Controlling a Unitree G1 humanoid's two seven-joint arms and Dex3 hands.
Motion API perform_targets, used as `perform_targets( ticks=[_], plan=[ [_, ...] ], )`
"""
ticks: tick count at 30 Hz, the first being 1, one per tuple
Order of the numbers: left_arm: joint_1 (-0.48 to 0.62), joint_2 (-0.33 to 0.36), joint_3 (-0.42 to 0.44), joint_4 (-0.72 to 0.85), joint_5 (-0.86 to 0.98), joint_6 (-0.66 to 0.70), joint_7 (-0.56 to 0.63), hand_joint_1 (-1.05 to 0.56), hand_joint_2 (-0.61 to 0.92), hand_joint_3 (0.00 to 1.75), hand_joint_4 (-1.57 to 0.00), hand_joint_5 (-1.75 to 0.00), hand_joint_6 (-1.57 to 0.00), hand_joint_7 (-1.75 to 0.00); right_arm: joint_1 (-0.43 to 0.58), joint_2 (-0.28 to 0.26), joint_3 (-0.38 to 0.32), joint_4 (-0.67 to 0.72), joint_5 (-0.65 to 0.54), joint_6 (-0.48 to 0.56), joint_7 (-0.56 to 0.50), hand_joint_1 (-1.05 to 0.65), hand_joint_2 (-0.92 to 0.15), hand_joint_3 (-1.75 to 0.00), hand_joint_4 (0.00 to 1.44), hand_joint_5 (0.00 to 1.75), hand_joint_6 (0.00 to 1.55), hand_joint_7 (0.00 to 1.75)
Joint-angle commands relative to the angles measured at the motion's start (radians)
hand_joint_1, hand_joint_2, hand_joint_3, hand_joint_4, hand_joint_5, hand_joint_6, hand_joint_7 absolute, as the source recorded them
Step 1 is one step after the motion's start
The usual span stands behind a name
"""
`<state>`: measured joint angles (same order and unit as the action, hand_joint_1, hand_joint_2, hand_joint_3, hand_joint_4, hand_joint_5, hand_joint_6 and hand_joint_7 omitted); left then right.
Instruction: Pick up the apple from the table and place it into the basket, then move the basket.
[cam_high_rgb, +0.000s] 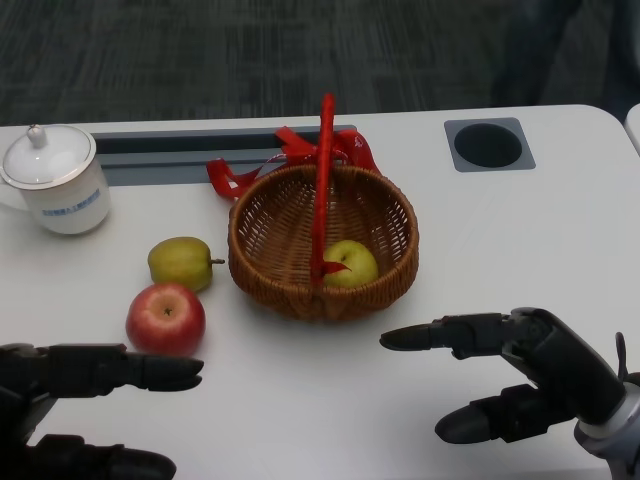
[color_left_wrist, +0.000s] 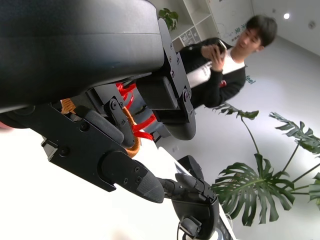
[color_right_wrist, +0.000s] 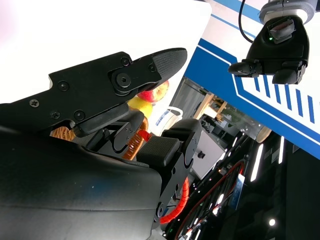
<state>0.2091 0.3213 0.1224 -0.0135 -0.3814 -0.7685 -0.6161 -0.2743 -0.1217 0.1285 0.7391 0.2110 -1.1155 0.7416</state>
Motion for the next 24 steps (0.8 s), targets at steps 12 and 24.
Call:
perform_targets(
  ticks=[12, 24],
  plan=[
    [0.000, 0.008, 0.010, 0.002, -0.007, -0.007, -0.009, -0.28, 0.70, 0.00, -1.06, 0.00, -0.95, 0.00, -0.004, -0.012, -0.013, -0.006, 0.007, -0.006, -0.010, -0.52, -0.82, 0.00, 0.78, 0.00, 0.69, 0.00],
    [0.020, -0.025, 0.083, -0.038, 0.211, 0.022, 0.147, -0.54, 0.72, 0.01, -0.61, 0.00, -0.60, 0.00, -0.003, -0.010, -0.012, -0.008, 0.007, -0.006, -0.012, -0.52, -0.82, 0.00, 0.78, 0.00, 0.69, 0.00]
  ],
)
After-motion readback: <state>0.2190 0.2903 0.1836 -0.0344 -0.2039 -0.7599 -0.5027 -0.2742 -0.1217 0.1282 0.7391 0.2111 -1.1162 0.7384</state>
